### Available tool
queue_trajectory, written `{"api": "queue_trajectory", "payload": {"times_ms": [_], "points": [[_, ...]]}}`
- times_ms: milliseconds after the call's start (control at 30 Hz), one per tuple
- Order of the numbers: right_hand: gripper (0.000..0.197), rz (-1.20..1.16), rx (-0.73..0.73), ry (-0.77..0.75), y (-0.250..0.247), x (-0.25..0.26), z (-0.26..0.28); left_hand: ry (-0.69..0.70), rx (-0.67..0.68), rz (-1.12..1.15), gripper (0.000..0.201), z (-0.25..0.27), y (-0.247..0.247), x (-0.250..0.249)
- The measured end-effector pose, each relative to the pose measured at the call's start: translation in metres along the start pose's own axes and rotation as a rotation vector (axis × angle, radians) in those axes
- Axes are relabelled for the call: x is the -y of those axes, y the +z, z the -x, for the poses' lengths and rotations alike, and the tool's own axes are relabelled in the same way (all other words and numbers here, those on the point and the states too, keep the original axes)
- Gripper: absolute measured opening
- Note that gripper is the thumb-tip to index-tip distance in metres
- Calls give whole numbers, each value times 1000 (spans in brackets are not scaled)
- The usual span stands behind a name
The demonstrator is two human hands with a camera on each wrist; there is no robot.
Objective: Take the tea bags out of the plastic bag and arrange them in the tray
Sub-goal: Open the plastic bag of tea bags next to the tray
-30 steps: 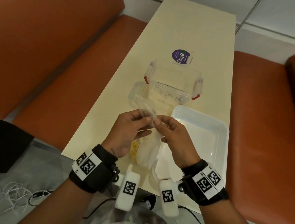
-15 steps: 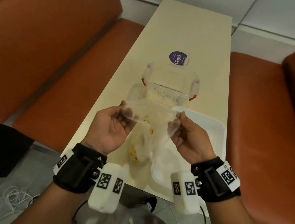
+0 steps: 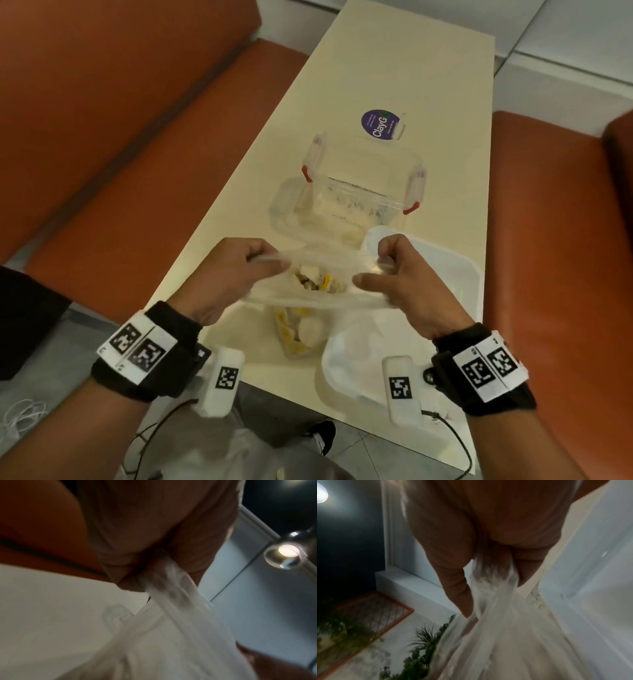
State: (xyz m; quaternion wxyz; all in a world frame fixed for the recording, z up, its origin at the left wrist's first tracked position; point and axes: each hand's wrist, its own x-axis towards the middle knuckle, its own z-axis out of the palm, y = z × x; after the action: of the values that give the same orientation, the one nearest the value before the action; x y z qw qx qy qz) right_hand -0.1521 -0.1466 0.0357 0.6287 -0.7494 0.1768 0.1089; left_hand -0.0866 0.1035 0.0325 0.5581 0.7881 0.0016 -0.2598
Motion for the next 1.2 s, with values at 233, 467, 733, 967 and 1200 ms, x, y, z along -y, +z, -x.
{"api": "queue_trajectory", "payload": {"times_ms": [233, 467, 733, 967, 1200], "points": [[35, 650, -155, -138, 0, -21, -3, -249, 108, 729, 20, -10, -2, 2], [21, 346, -373, 49, -9, -37, -4, -360, 17, 1195, 25, -22, -1, 5], [12, -992, -124, 418, 7, -14, -11, -479, 89, 1142, 32, -20, 2, 28], [24, -1082, 63, 410, 22, -22, -21, -460, 46, 1145, 42, -25, 2, 33], [11, -856, -30, 339, 24, -25, -25, -125, -222, 162, 40, -30, -4, 25]]}}
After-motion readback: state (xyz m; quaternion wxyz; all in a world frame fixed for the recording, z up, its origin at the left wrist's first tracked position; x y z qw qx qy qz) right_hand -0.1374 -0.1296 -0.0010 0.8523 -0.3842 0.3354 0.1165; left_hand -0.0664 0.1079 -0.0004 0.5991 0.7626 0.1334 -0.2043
